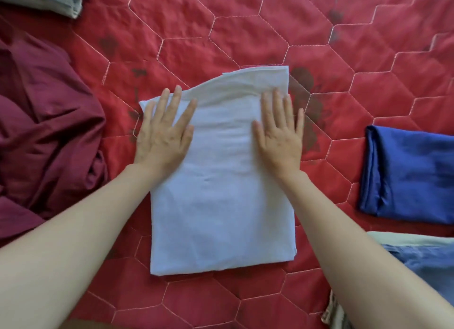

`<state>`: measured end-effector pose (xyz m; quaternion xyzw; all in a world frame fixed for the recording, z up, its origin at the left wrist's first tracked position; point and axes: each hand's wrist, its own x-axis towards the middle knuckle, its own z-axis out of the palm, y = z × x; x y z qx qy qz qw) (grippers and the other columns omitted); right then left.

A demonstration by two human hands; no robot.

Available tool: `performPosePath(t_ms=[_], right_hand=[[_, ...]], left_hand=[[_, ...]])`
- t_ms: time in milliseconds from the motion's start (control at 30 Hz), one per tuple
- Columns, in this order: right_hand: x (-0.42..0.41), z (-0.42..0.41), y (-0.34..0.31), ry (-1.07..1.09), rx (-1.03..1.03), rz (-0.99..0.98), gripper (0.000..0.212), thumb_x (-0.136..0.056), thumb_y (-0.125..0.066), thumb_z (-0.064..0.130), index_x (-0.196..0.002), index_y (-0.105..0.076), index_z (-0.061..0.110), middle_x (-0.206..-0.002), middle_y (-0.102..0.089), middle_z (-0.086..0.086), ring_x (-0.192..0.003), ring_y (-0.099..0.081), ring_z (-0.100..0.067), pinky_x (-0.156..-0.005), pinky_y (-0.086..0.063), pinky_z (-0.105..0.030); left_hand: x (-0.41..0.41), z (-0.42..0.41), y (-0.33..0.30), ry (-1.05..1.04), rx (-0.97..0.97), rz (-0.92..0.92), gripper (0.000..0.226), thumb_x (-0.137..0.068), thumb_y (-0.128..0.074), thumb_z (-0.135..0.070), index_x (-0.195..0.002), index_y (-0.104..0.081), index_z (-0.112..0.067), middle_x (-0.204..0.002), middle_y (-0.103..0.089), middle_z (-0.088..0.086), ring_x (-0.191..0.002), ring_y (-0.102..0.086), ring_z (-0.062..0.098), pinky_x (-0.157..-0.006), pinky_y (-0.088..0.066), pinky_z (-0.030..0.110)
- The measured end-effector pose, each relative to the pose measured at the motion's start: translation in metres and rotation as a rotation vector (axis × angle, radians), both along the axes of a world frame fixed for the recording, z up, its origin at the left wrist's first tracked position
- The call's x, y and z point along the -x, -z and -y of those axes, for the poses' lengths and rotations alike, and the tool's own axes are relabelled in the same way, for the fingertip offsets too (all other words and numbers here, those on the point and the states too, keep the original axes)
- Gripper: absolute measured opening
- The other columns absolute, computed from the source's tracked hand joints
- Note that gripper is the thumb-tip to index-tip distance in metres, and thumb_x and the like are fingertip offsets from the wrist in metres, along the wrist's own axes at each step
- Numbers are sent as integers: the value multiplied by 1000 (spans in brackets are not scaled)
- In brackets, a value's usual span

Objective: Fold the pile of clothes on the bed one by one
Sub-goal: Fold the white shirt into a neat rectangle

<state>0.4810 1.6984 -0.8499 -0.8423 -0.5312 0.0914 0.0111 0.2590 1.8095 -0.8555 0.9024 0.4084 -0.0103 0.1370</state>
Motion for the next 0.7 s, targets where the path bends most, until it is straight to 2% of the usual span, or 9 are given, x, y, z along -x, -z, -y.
performPosePath(t_ms=[100, 200, 267, 333, 433, 533, 633, 700], right_hand=[[-13, 9, -5, 8, 32, -41, 56, -101, -17, 41, -154, -15, 24, -162, -9, -3, -150, -5, -22, -121, -4, -44], [-19, 20, -13, -25, -71, -164, 50, -104, -29, 30, -152, -26, 15, -160, -18, -10, -149, -12, -26, -121, -10, -45], [-22, 36, -19, -65, -180, -174, 46, -103, -36, 23, -146, -38, 5, -153, -32, -17, -145, -25, -32, -118, -21, -49], [-27, 58, -24, -206, -206, -132, 45, -102, -39, 21, -141, -44, 2, -148, -39, -21, -141, -31, -35, -115, -25, -51], [-29, 95, -29, -457, -171, -100, 49, -100, -45, 29, -141, -46, 3, -149, -37, -23, -141, -32, -34, -114, -26, -52], [-15, 132, -34, -617, -118, -118, 60, -95, -52, 40, -144, -41, 6, -152, -32, -21, -143, -29, -33, -114, -25, -54], [17, 170, -35, -687, -70, -128, 69, -91, -53, 51, -146, -39, 12, -154, -29, -18, -145, -26, -30, -116, -22, -53], [39, 192, -32, -694, -16, -128, 73, -87, -57, 52, -146, -41, 12, -153, -32, -18, -143, -29, -32, -115, -25, -54]], left_hand=[[6, 1, -3, -71, 4, -31, 55, -100, -23, -37, -153, -20, -22, -161, -10, 12, -148, -7, 30, -118, -1, 51], [23, 15, -8, -103, -5, -24, 56, -101, -23, -38, -154, -17, -20, -161, -9, 13, -149, -6, 30, -117, 4, 49], [41, 29, -11, -24, -4, -8, 56, -100, -23, -39, -153, -20, -19, -161, -11, 12, -148, -7, 28, -117, 6, 47], [61, 41, -13, 143, -13, 0, 57, -99, -25, -40, -151, -23, -18, -159, -16, 13, -147, -12, 28, -117, 2, 49], [95, 59, -19, 372, -42, -14, 60, -99, -25, -48, -150, -27, -17, -157, -21, 15, -146, -17, 30, -116, -8, 55], [120, 89, -29, 490, -33, -24, 68, -95, -29, -58, -149, -29, -16, -156, -24, 16, -145, -19, 31, -116, -12, 56], [128, 130, -37, 572, 9, -44, 78, -87, -43, -61, -149, -32, -15, -157, -25, 16, -145, -21, 33, -115, -19, 57], [126, 155, -40, 617, 43, -84, 79, -84, -47, -59, -149, -35, -16, -157, -24, 16, -145, -21, 35, -114, -22, 57]])
